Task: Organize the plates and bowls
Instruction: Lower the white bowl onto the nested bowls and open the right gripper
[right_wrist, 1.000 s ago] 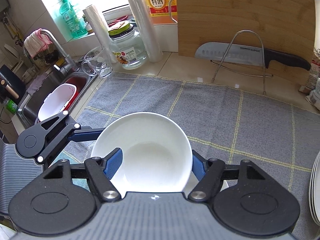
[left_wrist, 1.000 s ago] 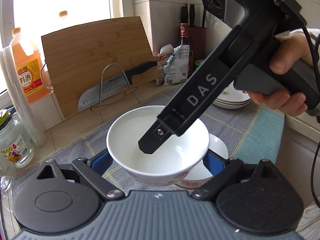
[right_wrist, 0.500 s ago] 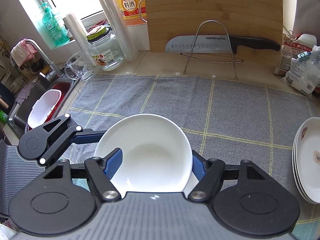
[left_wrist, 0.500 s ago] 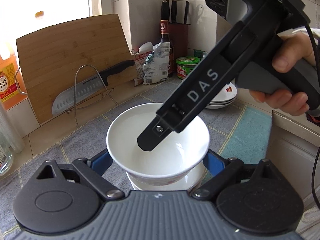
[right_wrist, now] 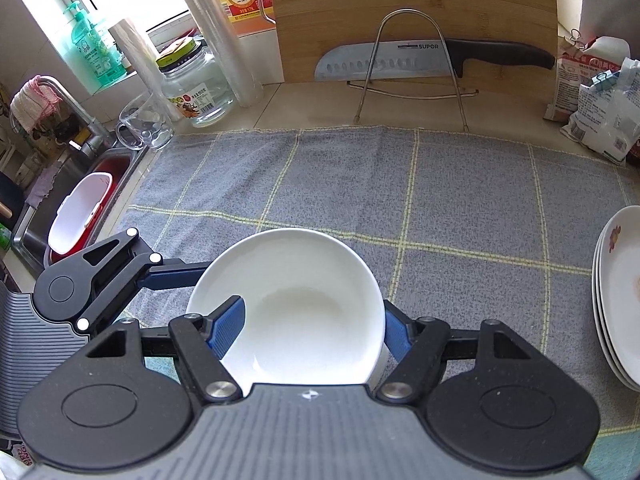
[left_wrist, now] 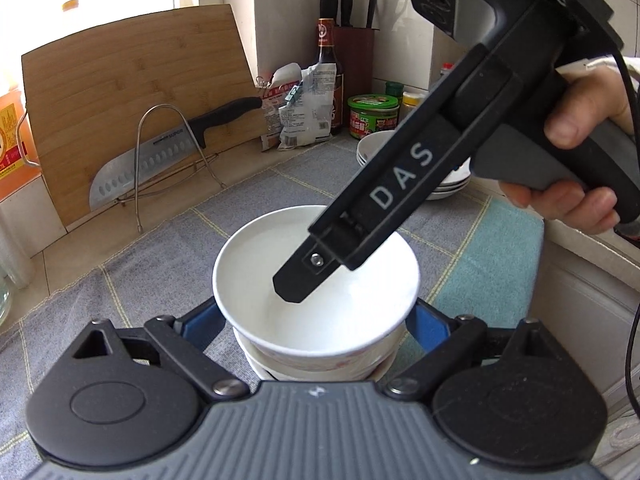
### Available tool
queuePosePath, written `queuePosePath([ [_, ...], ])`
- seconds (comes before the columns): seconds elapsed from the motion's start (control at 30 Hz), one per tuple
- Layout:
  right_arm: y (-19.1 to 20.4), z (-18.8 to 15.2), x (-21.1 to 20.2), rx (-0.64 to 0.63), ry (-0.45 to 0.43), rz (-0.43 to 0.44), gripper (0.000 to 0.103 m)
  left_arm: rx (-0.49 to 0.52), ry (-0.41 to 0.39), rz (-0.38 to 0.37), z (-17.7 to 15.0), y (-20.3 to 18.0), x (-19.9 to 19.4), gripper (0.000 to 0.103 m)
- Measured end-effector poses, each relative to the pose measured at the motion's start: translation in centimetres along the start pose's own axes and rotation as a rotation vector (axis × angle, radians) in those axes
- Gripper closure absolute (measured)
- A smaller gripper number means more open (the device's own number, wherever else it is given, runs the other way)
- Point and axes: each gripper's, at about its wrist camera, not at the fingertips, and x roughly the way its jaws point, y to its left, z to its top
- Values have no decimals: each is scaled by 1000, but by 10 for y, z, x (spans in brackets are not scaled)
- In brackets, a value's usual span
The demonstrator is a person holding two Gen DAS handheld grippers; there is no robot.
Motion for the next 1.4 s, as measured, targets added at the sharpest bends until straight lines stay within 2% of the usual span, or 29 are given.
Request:
queuePosePath([
  [0.8, 0, -1, 8, 3, 9, -10, 25, -13, 29, -16, -2, 4, 13, 8],
  [1.0, 2, -2, 9, -16, 10, -13, 20, -17, 32, -28, -4, 5, 13, 7],
  [1.13, 4, -3, 7, -32, -7, -17, 9, -17, 22, -34, -5, 7, 12, 5],
  [1.4, 3, -6, 3, -48, -32, -22, 3, 5, 15, -40, -9, 2, 3, 4],
])
